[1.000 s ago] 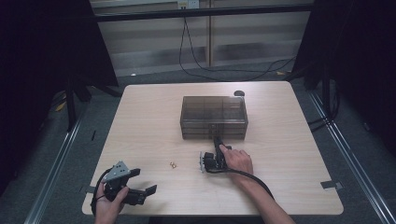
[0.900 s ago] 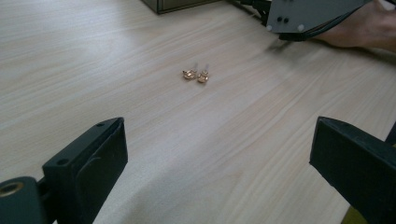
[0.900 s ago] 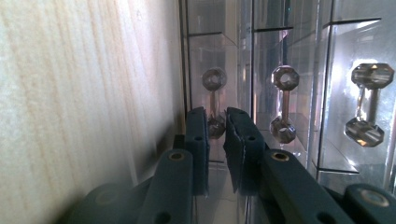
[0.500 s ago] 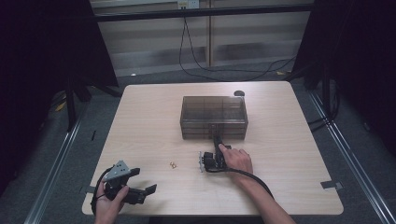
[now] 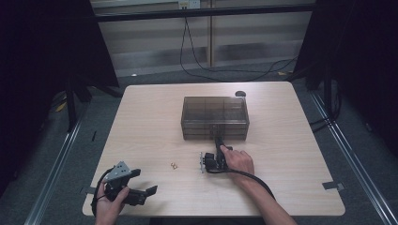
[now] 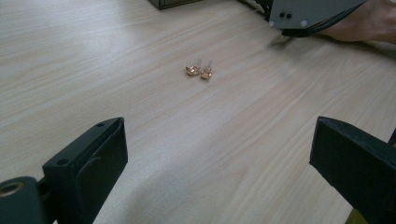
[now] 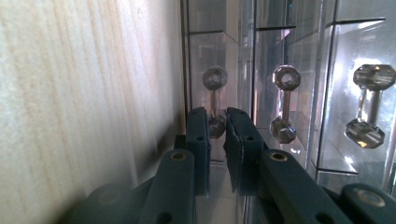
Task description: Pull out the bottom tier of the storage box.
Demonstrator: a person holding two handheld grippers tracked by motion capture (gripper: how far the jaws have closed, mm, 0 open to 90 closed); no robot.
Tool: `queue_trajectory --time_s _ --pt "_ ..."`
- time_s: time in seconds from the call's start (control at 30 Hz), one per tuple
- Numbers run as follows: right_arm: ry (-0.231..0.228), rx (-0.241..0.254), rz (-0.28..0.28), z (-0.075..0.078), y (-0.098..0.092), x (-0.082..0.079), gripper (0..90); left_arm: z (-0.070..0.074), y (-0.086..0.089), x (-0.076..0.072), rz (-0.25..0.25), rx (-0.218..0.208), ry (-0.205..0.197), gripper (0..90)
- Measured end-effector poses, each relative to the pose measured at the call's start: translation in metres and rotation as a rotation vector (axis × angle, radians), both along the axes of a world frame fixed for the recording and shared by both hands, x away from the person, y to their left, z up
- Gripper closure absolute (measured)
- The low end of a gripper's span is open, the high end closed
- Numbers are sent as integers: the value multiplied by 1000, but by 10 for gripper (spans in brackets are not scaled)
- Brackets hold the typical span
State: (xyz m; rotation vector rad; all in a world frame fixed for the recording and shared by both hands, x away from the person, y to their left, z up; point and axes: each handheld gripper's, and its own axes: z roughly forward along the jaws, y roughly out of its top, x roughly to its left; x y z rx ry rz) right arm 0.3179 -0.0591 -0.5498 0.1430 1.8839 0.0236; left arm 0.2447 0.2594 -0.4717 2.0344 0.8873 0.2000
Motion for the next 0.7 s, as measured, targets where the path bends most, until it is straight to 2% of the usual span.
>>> queue_trajectory --time_s 0.27,0.7 --pt "-2 -14 10 1 0 -3 799 0 -1 0 -1 2 -1 41" --pt "-2 -7 16 1 0 -9 799 0 -2 0 -3 6 0 41"
